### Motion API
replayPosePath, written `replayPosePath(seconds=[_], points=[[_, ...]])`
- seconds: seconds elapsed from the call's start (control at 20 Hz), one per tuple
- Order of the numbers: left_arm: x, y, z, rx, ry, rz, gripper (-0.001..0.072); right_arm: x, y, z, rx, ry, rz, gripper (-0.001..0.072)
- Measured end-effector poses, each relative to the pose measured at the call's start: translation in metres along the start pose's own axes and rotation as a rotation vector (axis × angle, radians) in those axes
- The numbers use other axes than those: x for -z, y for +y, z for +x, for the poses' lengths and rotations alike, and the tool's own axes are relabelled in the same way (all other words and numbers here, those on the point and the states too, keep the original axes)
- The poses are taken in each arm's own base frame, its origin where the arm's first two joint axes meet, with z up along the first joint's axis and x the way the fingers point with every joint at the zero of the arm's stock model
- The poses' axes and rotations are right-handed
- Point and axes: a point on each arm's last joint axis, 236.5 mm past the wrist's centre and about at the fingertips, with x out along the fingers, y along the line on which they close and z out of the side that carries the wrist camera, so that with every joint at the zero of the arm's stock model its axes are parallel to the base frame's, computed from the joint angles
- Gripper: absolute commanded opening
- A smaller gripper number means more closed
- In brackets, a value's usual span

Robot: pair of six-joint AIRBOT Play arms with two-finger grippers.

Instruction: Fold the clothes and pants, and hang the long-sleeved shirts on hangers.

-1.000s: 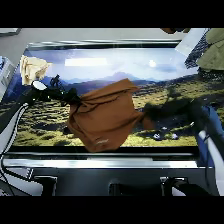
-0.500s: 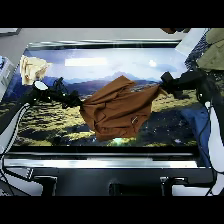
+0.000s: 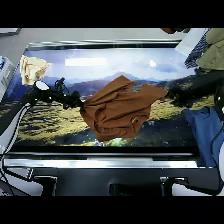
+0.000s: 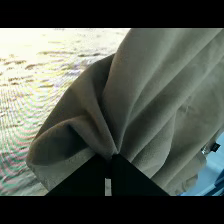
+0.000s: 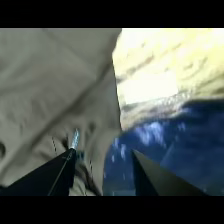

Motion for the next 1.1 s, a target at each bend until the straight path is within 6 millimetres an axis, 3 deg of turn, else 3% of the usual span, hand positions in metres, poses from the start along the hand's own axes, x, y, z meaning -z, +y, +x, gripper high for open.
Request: replayPosePath(seconds=[0.15, 0.35, 0.45, 0.55, 0.85, 0.9, 1.05, 1.1], points=[[0.002, 0.0, 0.0, 0.0, 0.008, 0.0, 0.0015, 0.067, 0.007, 0.029, -0.037, 0.134, -0.018, 0.0489], [0.003, 0.0, 0.0, 0.001, 0.014, -0.001, 0.0015, 0.155, 0.024, 0.079, -0.069, 0.271, -0.047, 0.0474], [0.003, 0.0, 0.0, 0.001, 0.014, -0.001, 0.0015, 0.181, 0.029, 0.098, -0.064, 0.292, -0.046, 0.0474], [0.003, 0.0, 0.0, 0.001, 0.015, -0.001, 0.0015, 0.195, 0.033, 0.11, -0.061, 0.285, -0.032, 0.0474], [0.003, 0.002, 0.0, -0.005, 0.015, 0.0, 0.0015, 0.196, 0.034, 0.131, -0.051, 0.24, 0.023, 0.047], [0.003, 0.003, 0.0, -0.006, 0.014, 0.0, 0.0015, 0.197, 0.033, 0.134, -0.047, 0.242, 0.031, 0.0393], [0.002, 0.003, 0.0, -0.009, 0.01, 0.001, 0.0015, 0.195, 0.03, 0.141, -0.039, 0.237, 0.048, 0.0067], [0.002, 0.004, 0.0, -0.009, 0.01, 0.001, 0.0016, 0.193, 0.031, 0.143, -0.04, 0.229, 0.057, 0.0028]])
